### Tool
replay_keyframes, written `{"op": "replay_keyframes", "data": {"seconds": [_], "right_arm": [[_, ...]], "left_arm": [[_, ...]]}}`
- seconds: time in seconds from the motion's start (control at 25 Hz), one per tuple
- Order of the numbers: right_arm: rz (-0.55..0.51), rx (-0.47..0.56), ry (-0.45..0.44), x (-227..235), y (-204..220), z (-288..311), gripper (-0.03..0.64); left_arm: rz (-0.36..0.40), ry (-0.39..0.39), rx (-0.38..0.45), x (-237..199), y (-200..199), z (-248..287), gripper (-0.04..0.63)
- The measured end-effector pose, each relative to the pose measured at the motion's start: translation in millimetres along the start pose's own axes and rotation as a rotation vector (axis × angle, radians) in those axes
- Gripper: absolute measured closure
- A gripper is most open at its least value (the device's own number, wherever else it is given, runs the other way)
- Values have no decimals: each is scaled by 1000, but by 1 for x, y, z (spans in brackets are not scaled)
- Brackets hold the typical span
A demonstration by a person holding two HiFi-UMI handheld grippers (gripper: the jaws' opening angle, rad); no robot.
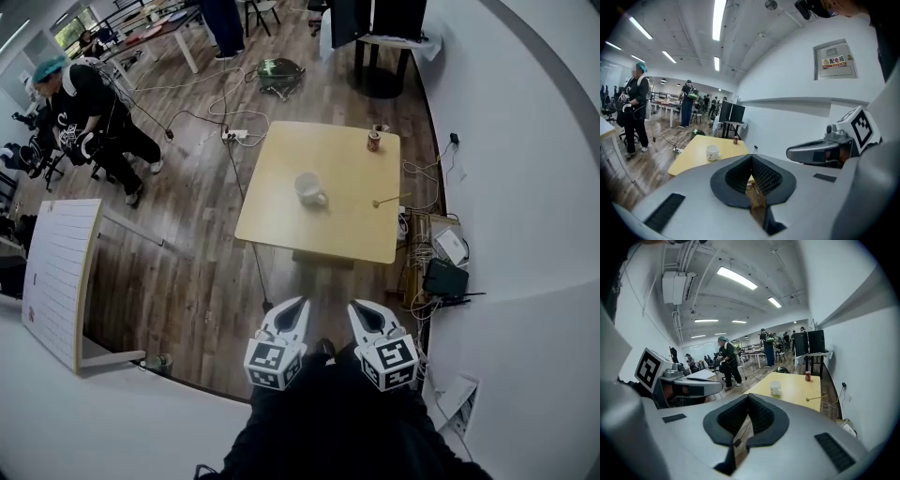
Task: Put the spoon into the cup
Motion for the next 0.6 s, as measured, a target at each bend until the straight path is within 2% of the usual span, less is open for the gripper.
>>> {"op": "replay_keyframes", "data": {"seconds": [0.24, 0.6], "right_arm": [[-6, -4, -21, -12, 2, 7, 595], [13, -29, -37, 6, -2, 29, 595]], "left_arm": [[-21, -16, -5, -13, 9, -6, 561], [-56, -24, -27, -27, 9, 19, 561]]}}
Point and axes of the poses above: the fingertips, and each gripper's own axes: z forward along the fingers, x to its right, y out of its underside, the point moved 7 cm from there along -z, backward along the fingers, and after that the axes turned 3 degrees about -x, right-handed, at the moved point
